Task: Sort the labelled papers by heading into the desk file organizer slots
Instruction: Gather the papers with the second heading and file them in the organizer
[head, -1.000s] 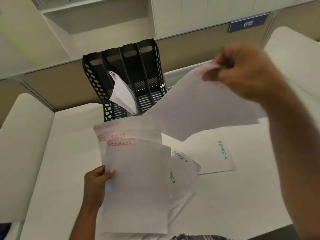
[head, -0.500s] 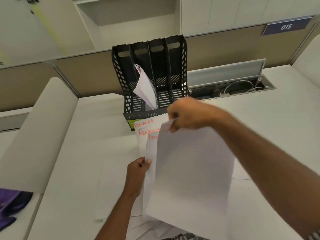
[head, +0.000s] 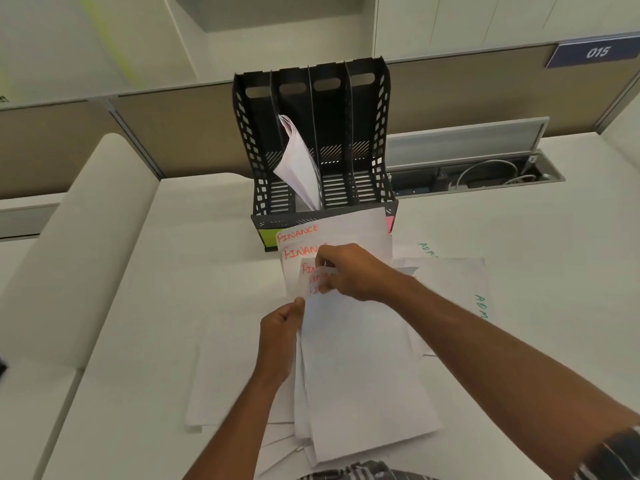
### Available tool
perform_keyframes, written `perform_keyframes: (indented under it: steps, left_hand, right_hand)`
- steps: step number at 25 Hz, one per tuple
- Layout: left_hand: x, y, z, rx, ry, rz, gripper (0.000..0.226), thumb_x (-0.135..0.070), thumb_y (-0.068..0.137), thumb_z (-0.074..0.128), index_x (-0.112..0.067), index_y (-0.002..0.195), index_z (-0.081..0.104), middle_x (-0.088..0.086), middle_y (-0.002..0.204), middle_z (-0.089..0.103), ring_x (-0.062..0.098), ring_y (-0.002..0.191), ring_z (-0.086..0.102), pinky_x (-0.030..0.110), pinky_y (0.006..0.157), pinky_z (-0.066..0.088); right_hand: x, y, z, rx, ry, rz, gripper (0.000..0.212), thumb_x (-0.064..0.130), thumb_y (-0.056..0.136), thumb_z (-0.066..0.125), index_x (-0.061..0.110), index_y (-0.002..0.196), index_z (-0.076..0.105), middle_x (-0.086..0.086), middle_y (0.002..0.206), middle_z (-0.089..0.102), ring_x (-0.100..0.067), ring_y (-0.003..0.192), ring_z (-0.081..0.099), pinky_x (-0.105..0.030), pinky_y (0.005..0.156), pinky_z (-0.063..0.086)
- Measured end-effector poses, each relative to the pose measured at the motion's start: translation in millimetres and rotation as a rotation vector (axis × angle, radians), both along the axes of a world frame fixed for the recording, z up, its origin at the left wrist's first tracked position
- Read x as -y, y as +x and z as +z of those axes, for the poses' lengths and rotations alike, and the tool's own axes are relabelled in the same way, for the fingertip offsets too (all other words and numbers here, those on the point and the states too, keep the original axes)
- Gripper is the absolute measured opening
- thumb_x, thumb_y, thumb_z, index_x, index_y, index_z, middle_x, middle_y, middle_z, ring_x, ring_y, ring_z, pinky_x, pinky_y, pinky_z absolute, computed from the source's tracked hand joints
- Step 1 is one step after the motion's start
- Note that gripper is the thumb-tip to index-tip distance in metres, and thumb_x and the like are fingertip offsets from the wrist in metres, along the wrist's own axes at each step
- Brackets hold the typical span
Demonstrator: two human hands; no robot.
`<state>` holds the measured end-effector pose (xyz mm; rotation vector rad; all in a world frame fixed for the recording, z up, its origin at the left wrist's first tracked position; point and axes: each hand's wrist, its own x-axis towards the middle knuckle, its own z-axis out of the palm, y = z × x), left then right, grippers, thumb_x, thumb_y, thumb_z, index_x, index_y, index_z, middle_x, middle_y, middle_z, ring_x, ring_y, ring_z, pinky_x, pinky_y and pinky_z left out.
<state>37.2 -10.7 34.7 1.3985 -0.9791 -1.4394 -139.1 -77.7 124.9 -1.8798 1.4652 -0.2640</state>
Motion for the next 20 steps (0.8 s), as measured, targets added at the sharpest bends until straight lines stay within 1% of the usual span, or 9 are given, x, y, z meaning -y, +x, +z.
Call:
perform_keyframes:
  steps: [4,7,9,11,12,14,17,18,20]
  left_hand:
    - [1,-2,4,-0.065,-0.048,-0.057,0.039,-0.057,0.086,0.057,-0.029,0.104,0.077,0.002,0.107,0.078,0.02,0.099,0.073,0.032,0.083,0.059]
    - [6,-5,3,0.026,-0.073,-0.035,0.022,-0.044,0.087,0.068,-0.028,0.096,0.079,-0.001,0.098,0.079,0.021,0.095,0.073,0.035,0.084,0.06]
    - [9,-2,0,0.011,-0.048,0.001,0.013,-0.026,0.09,0.071,-0.021,0.096,0.08,0.004,0.101,0.079,0.025,0.097,0.074,0.036,0.082,0.061]
    - [11,3,-3,-0.046,-0.038,0.026,0.012,-0.019,0.091,0.07,-0.02,0.095,0.081,0.005,0.103,0.079,0.025,0.098,0.074,0.031,0.078,0.06]
    - [11,7,-4,-0.079,-0.03,0.042,0.012,-0.017,0.091,0.07,-0.019,0.096,0.081,0.007,0.104,0.078,0.026,0.099,0.074,0.03,0.078,0.06]
    - [14,14,-5,-0.148,0.012,0.08,0.013,-0.013,0.091,0.069,-0.015,0.096,0.08,0.011,0.106,0.078,0.03,0.101,0.073,0.032,0.079,0.06]
    - [14,13,-8,-0.144,0.034,0.091,0.02,-0.006,0.091,0.068,-0.018,0.104,0.078,0.011,0.115,0.075,0.028,0.106,0.072,0.036,0.083,0.06]
    - [13,9,-8,-0.11,0.007,0.083,0.032,-0.004,0.09,0.068,-0.023,0.116,0.071,0.008,0.124,0.071,0.024,0.11,0.07,0.038,0.088,0.059]
    - [8,4,-9,-0.099,-0.003,0.073,0.072,-0.004,0.088,0.071,-0.03,0.147,0.039,-0.003,0.141,0.055,0.02,0.12,0.063,0.046,0.096,0.055]
  right_hand:
    - [-3,-1,-5,-0.036,-0.024,0.007,0.033,0.018,0.09,0.073,0.031,0.109,0.05,-0.003,0.132,0.062,-0.026,0.11,0.065,-0.033,0.089,0.056]
    - [-4,1,-11,-0.1,-0.102,0.012,0.044,0.025,0.086,0.077,0.032,0.12,0.05,-0.002,0.128,0.063,-0.022,0.108,0.062,-0.035,0.09,0.054]
    - [-7,-11,-11,0.008,-0.273,-0.159,0.066,0.033,0.078,0.083,0.031,0.133,0.047,0.001,0.131,0.058,-0.016,0.115,0.051,-0.037,0.102,0.046]
    - [-16,-41,-21,0.231,-0.478,-0.513,0.081,0.036,0.075,0.085,0.023,0.142,0.042,0.003,0.137,0.049,-0.011,0.124,0.041,-0.032,0.109,0.034]
    - [-24,-58,-31,0.341,-0.478,-0.7,0.086,0.037,0.074,0.086,0.021,0.145,0.039,0.003,0.14,0.046,-0.01,0.127,0.041,-0.031,0.11,0.033]
    - [-47,-86,-52,0.555,-0.152,-0.854,0.092,0.044,0.07,0.087,0.026,0.146,0.037,-0.001,0.142,0.049,-0.016,0.127,0.051,-0.038,0.108,0.042]
    - [-84,-100,-85,0.751,0.407,-0.54,0.076,0.045,0.07,0.088,0.023,0.135,0.056,-0.007,0.126,0.07,-0.027,0.111,0.069,-0.053,0.099,0.053]
    - [-93,-99,-91,0.78,0.481,-0.501,0.066,0.042,0.071,0.088,0.02,0.128,0.063,-0.008,0.12,0.073,-0.029,0.107,0.071,-0.055,0.096,0.054]
    - [-105,-93,-98,0.814,0.5,-0.578,0.054,0.037,0.072,0.088,0.014,0.118,0.071,-0.011,0.11,0.076,-0.033,0.098,0.074,-0.054,0.088,0.058]
